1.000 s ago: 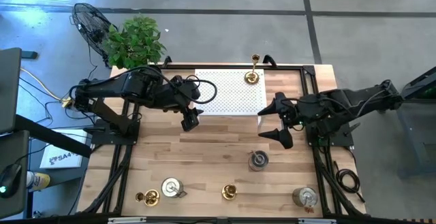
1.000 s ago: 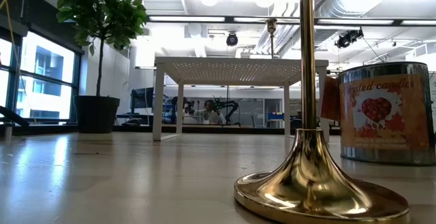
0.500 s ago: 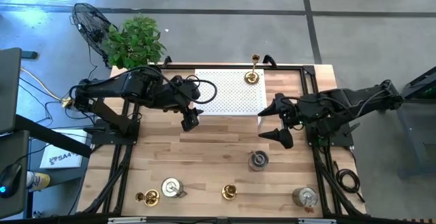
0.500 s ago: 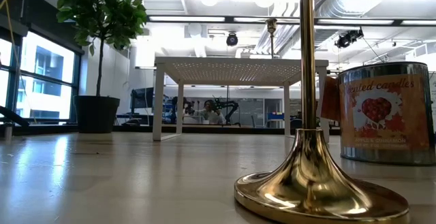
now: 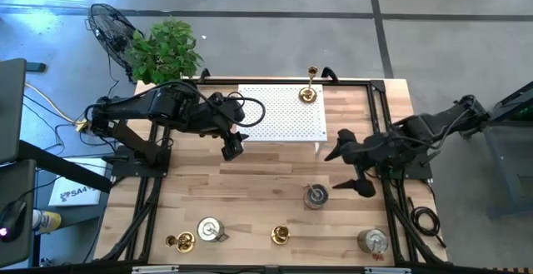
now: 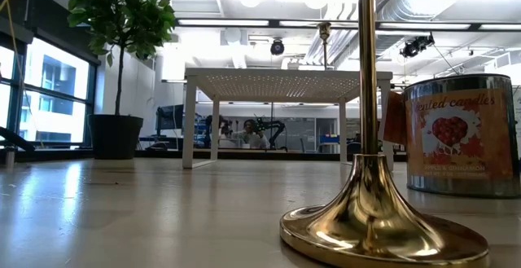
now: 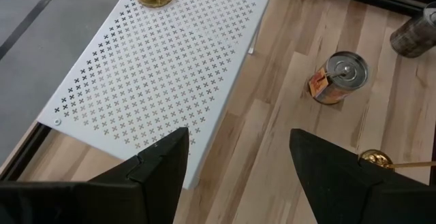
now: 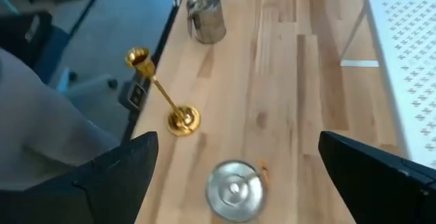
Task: Pick & Place candle stick holders
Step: Put the top silver scented candle on the shelf
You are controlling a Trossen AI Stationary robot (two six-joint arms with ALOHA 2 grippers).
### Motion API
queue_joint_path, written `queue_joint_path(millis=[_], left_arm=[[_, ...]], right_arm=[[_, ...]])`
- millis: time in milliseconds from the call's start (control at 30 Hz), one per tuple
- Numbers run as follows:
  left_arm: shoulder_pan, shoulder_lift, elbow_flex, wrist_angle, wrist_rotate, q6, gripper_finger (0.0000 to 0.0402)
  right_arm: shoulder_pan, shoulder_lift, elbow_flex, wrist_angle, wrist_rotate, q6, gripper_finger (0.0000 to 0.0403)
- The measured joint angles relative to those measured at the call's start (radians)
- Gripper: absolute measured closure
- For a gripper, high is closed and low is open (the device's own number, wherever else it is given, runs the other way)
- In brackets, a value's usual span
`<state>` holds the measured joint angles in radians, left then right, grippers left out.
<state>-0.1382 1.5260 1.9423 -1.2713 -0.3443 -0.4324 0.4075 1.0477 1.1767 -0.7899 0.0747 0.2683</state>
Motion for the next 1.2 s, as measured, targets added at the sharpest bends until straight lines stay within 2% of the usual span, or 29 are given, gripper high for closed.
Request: queue_joint_path(millis=[233, 367, 500, 667, 900, 1200], left_arm=[[0.0, 0.0, 0.0, 0.0, 0.0, 0.0, 0.0151], [0.0, 0.0, 0.0, 0.0, 0.0, 0.0, 0.0151], [0.0, 0.0, 0.0, 0.0, 0.0, 0.0, 0.0151], [0.0, 0.0, 0.0, 0.0, 0.0, 0.0, 0.0151], [0.0, 0.0, 0.0, 0.0, 0.0, 0.0, 0.0151], [0.0, 0.0, 0.0, 0.0, 0.0, 0.0, 0.0151]], right_arm=[[0.012, 0.011, 0.0, -0.019, 0.05, -0.042, 0.0004], [0.014, 0.076, 0.0, -0.054, 0.076, -0.027, 0.0004], [0.02, 0.163, 0.0, -0.059, 0.071, -0.012, 0.0004], [0.004, 0.183, 0.0, -0.062, 0.029, 0.019, 0.0004], [0.004, 0.197, 0.0, -0.174, 0.054, 0.09, 0.0004], [0.047, 0.317, 0.0, -0.171, 0.063, 0.144, 0.0004]])
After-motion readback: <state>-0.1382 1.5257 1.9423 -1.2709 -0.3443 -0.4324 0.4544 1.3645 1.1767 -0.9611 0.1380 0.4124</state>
